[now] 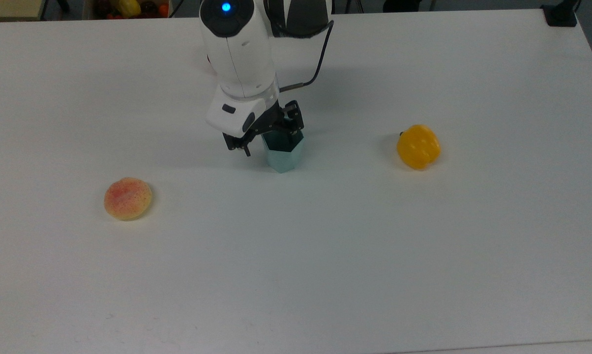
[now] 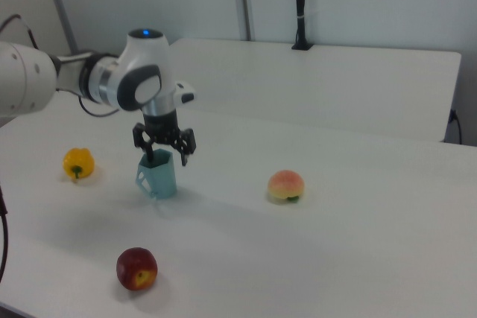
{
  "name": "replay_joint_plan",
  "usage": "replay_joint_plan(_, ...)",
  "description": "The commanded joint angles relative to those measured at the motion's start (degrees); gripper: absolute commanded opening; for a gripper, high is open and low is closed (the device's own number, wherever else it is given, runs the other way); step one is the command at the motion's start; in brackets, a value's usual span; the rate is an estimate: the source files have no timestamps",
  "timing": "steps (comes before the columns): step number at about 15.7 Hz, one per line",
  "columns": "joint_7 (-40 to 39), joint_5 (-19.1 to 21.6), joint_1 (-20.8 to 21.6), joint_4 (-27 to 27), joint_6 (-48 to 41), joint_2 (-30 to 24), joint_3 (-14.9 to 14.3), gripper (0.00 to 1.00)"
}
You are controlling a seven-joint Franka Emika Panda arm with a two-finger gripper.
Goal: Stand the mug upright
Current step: 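Lower the upright teal mug onto the table, then open the gripper and raise it away from the mug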
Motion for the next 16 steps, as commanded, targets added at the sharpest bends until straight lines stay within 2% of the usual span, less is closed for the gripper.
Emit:
replay_joint_plan(1,4.49,0.12,-0.34,2.26,-11.2,-9.98,0.23,1.0)
replay_joint_plan(5,16.16,0.03,-0.95,2.62,-23.41,-21.4,-0.47,1.0)
replay_joint_plan(7,20.22,0.03,-1.39,4.71,-30.79,-24.67,-0.04,1.0)
replay_joint_plan(9,22.69,0.03,-2.01,7.26,-36.6,-25.03,0.32,1.0)
replay_joint_plan(12,24.9,0.12,-1.93,7.1,-36.89,-26.61,0.59,1.0)
replay_joint_plan(16,18.68,0.12,-0.44,5.26,-30.49,-26.88,-2.66,1.0)
